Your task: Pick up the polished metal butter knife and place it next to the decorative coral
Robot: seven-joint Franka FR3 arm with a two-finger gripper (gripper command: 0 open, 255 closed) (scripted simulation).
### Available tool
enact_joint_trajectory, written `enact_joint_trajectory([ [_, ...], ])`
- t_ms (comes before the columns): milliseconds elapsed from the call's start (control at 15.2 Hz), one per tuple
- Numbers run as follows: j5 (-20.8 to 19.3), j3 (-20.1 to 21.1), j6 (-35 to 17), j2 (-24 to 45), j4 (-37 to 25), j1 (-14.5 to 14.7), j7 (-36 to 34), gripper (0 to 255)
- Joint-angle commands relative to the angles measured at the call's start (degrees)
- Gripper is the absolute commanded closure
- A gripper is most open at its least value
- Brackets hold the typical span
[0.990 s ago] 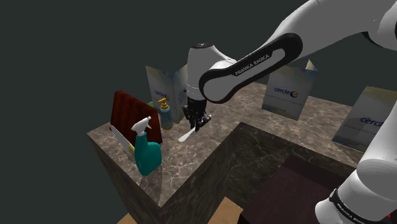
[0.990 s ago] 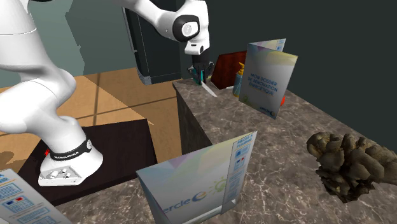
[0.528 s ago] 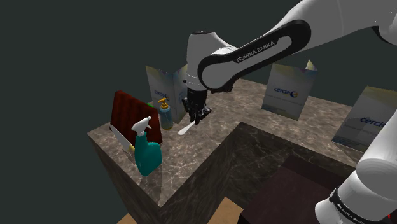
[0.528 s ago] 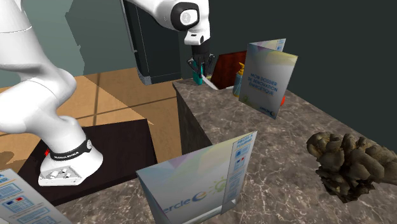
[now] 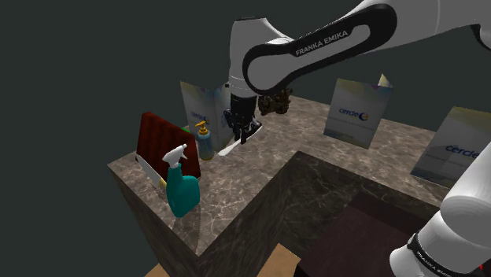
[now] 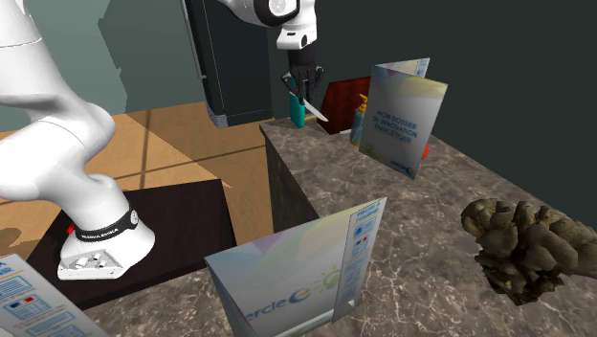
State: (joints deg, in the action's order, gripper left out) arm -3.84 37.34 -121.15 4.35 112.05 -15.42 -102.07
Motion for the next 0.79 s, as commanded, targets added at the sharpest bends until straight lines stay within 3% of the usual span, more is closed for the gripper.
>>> enact_joint_trajectory([
  [0,0.51,0.01,1.41,-0.63,-0.9,-0.1,0.37,255],
  [726,1.9,0.0,9.58,-2.4,-7.69,-0.32,1.39,255],
])
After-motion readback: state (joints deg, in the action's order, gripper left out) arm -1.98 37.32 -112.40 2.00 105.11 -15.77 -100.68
